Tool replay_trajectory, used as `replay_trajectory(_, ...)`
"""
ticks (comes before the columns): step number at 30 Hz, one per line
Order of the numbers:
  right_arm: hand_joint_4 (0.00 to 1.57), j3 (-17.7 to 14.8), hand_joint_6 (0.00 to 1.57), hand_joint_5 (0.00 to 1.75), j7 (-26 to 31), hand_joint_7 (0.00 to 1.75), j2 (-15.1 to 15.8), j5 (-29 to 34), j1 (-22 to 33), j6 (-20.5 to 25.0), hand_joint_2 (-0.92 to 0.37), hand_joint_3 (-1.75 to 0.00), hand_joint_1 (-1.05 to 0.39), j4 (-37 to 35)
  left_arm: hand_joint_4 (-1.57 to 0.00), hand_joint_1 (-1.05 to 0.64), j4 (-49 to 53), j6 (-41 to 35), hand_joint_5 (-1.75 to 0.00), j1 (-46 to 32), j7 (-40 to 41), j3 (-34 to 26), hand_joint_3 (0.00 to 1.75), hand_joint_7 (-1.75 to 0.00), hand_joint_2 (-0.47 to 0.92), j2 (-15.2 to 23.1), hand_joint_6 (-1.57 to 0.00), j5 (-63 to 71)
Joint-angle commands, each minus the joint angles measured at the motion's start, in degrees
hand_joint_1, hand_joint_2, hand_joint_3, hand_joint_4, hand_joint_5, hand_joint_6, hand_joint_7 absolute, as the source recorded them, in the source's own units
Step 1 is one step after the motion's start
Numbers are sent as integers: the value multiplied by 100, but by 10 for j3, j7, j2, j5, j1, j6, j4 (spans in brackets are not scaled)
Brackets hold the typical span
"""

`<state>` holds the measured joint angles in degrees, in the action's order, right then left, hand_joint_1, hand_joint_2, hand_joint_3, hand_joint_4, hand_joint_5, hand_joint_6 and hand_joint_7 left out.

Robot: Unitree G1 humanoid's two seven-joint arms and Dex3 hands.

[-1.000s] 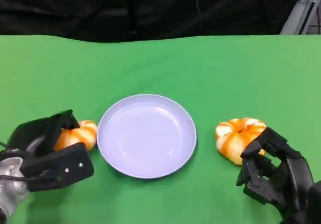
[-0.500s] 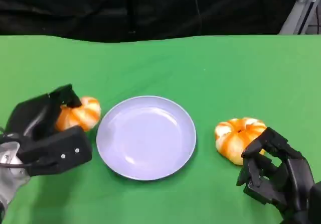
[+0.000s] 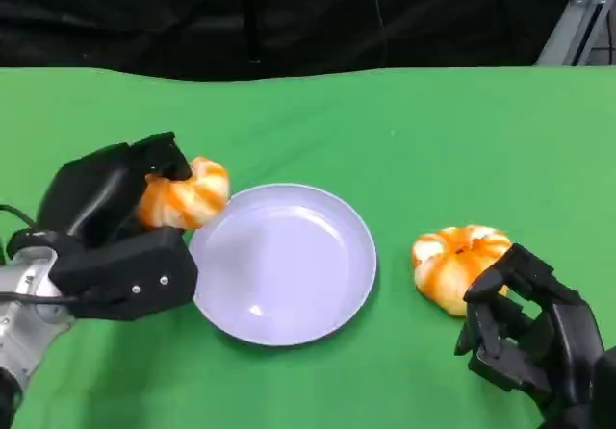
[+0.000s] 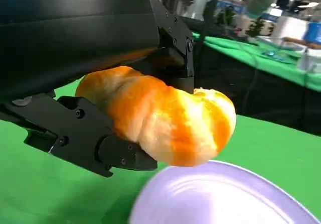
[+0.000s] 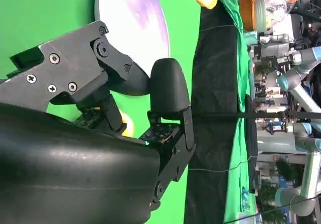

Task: Grasp the bread from the table and place it into the plate.

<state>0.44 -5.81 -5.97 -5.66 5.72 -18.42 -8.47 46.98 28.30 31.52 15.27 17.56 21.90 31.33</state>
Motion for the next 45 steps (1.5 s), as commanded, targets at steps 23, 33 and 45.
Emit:
replay_trajectory(23,81,4,63,175,16,159,-3,1,8,1,-64,-108,-13,17,-62,1,88,9,-175,53,-6,88,35,-167,92,-97,-57,59)
replay_trajectory(33,83,1,64,175,18,160,-6,1,5,-2,-62,-109,-15,11,-28,-85,69,-29,-3,53,-90,117,47,-2,92,-74,-53,75)
replay_trajectory(45,83,2,64,175,22,158,-6,-1,10,11,-62,-110,-14,22,0,-105,29,-33,0,34,-153,105,64,0,92,-54,-26,53)
